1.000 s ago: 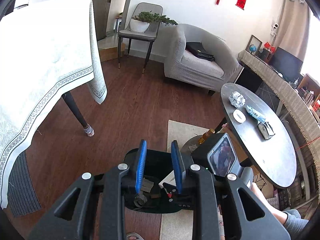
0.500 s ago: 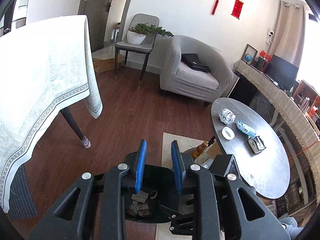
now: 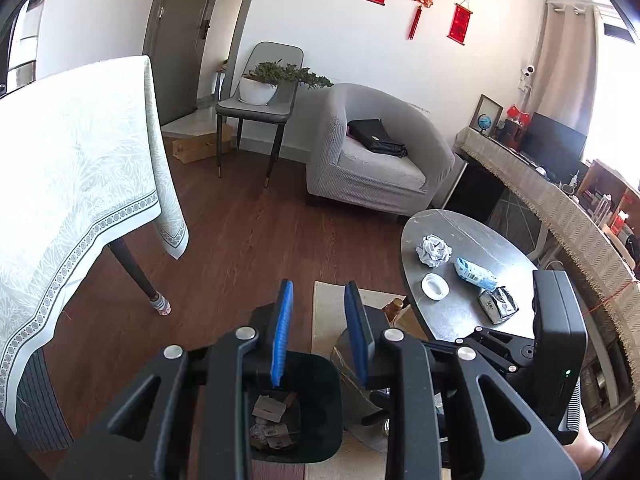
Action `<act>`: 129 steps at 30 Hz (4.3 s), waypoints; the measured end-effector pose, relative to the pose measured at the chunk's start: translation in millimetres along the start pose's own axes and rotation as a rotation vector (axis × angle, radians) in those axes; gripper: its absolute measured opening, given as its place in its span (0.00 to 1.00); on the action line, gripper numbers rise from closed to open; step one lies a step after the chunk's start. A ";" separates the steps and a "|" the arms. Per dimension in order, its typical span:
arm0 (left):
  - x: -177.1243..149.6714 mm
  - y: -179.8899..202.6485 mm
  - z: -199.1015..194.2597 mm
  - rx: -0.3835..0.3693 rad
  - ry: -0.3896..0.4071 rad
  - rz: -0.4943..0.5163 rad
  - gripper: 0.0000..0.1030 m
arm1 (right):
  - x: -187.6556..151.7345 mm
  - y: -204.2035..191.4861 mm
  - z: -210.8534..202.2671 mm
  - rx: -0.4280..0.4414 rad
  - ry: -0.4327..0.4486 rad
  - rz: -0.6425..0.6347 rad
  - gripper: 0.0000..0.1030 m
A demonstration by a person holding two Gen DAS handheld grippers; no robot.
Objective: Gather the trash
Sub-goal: 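Lower the white tissue box over the bin and open the right tool, then grasp the white lid with left tool while right tool approaches the black pack, then carry the lid to the bin with left tool while right tool grasps black pack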
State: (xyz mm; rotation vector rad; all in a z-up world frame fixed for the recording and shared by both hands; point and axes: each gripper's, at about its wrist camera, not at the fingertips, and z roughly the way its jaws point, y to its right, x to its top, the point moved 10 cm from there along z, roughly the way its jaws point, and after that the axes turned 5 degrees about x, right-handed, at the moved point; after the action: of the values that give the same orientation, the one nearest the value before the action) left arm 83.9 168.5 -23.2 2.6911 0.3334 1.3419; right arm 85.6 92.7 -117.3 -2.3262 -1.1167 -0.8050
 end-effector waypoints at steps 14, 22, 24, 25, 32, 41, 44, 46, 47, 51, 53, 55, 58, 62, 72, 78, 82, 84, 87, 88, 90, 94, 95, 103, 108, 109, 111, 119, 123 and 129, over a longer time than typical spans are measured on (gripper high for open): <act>7.5 89.5 39.0 -0.082 0.007 0.142 0.41 | -16.1 107.4 -87.0 -0.183 0.118 0.134 0.59; -11.6 135.0 80.2 -0.091 -0.061 0.263 0.54 | -41.6 158.2 -113.5 -0.265 0.123 0.219 0.59; -17.0 146.4 90.5 -0.096 -0.077 0.297 0.60 | -47.1 169.7 -118.7 -0.288 0.128 0.246 0.59; -20.2 152.7 95.3 -0.104 -0.085 0.310 0.61 | -49.0 174.7 -120.4 -0.295 0.130 0.260 0.62; -36.2 170.7 137.6 -0.071 -0.130 0.363 0.63 | -65.2 190.4 -119.0 -0.317 0.120 0.311 0.87; -42.3 171.2 170.3 -0.063 -0.161 0.379 0.63 | -78.5 202.3 -114.0 -0.311 0.080 0.333 0.94; -44.0 172.1 175.8 -0.057 -0.165 0.387 0.63 | -84.9 208.6 -108.4 -0.316 0.054 0.341 0.95; -44.7 174.3 179.8 -0.057 -0.171 0.391 0.62 | -88.4 212.8 -104.4 -0.330 0.036 0.337 0.96; -44.5 176.0 181.0 -0.059 -0.172 0.394 0.62 | -89.1 213.9 -102.5 -0.330 0.031 0.335 0.96; -47.3 178.7 183.8 -0.055 -0.176 0.400 0.58 | -92.0 216.7 -96.0 -0.324 0.017 0.343 0.96; -47.1 180.7 184.1 -0.042 -0.170 0.400 0.50 | -91.7 216.5 -93.1 -0.317 0.013 0.351 0.96; -46.7 182.1 183.2 -0.039 -0.170 0.395 0.41 | -89.2 214.4 -91.3 -0.321 0.014 0.346 0.96; -46.9 182.1 179.4 -0.027 -0.163 0.401 0.41 | -85.2 211.8 -87.1 -0.333 0.008 0.327 0.96; -43.2 183.6 169.8 -0.045 -0.162 0.375 0.41 | -83.2 213.2 -82.1 -0.349 0.006 0.329 0.96; -35.2 186.6 141.0 -0.068 -0.150 0.300 0.41 | -78.9 222.6 -74.5 -0.380 0.000 0.361 0.96; -37.6 184.9 131.1 -0.079 -0.167 0.278 0.41 | -77.3 223.4 -66.2 -0.379 -0.021 0.387 0.96; -38.2 179.6 124.1 -0.085 -0.174 0.255 0.41 | -75.2 223.9 -64.1 -0.386 -0.018 0.401 0.96; -39.2 174.5 121.0 -0.082 -0.174 0.250 0.41 | -74.1 221.5 -62.2 -0.384 -0.025 0.398 0.96; -39.5 165.7 116.9 -0.079 -0.172 0.240 0.41 | -68.8 215.5 -65.3 -0.376 -0.035 0.391 0.70; -38.9 162.9 115.3 -0.075 -0.169 0.235 0.41 | -69.7 212.6 -65.6 -0.381 -0.050 0.386 0.70; -37.2 156.1 112.4 -0.071 -0.165 0.223 0.41 | -72.3 205.1 -66.3 -0.372 -0.059 0.375 0.70; -35.8 145.7 104.9 -0.069 -0.157 0.200 0.41 | -72.8 190.5 -71.1 -0.361 -0.060 0.351 0.69; -35.1 143.8 103.0 -0.069 -0.155 0.197 0.41 | -71.9 187.7 -73.4 -0.362 -0.057 0.345 0.69; -32.2 125.1 90.7 -0.059 -0.139 0.172 0.41 | -68.9 170.5 -80.1 -0.341 -0.044 0.346 0.69; -32.2 109.8 87.7 -0.036 -0.139 0.151 0.41 | -54.1 156.0 -77.9 -0.317 -0.026 0.321 0.69; -32.8 106.1 87.8 -0.031 -0.141 0.145 0.41 | -51.9 153.1 -76.6 -0.313 -0.024 0.315 0.69; -34.0 96.9 88.4 -0.016 -0.147 0.142 0.41 | -47.9 145.8 -74.2 -0.297 -0.021 0.306 0.69; -47.9 66.2 91.6 0.035 -0.188 0.124 0.41 | -30.1 119.3 -67.0 -0.253 0.004 0.252 0.69; -57.7 50.2 94.6 0.060 -0.216 0.108 0.41 | -24.7 105.7 -60.4 -0.228 0.005 0.217 0.69; -78.3 30.1 103.6 0.087 -0.284 0.089 0.41 | -18.2 90.0 -47.0 -0.198 -0.008 0.181 0.69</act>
State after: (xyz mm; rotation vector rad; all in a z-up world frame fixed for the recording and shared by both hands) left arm 125.3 119.5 -140.1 2.9485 0.2500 0.9637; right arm 134.1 2.2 -106.5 -2.5508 -0.8466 -0.8729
